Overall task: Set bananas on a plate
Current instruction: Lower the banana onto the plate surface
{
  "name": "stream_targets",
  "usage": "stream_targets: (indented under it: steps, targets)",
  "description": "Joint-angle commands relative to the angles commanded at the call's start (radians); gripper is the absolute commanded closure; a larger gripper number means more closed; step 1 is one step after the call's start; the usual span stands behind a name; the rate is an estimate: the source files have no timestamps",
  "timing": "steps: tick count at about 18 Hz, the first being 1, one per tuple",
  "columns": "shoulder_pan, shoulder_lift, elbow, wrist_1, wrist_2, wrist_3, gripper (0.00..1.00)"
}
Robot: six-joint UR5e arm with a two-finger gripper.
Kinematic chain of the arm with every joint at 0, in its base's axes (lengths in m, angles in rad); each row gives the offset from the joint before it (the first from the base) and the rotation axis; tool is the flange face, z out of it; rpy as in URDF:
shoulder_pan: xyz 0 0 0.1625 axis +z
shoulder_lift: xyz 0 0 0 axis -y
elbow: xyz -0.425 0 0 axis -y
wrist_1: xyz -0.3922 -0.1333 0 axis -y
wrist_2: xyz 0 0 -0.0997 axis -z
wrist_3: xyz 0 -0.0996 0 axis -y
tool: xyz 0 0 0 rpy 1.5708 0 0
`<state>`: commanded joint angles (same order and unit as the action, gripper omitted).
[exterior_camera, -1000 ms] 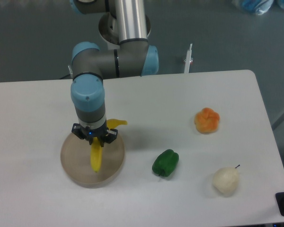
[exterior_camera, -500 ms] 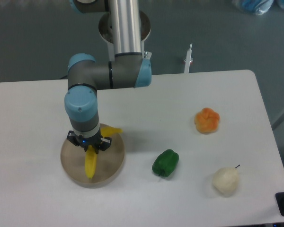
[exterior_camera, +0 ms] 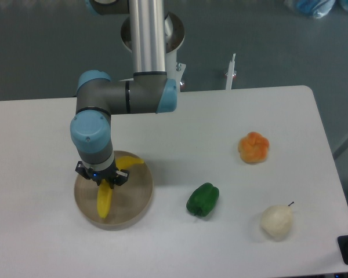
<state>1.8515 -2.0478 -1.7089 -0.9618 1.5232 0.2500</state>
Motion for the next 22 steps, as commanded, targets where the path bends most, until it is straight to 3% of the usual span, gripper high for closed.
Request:
stream_targets:
  steps: [18, 20, 22]
  targets:
    - [-0.005, -0.018, 0.000, 0.011, 0.008, 0.006, 0.66]
    - [-0.005, -0.015, 0.000, 0.011, 0.009, 0.003, 0.53]
    - [-0.005, -0.017, -0.002, 0.011, 0.031, 0.003, 0.49]
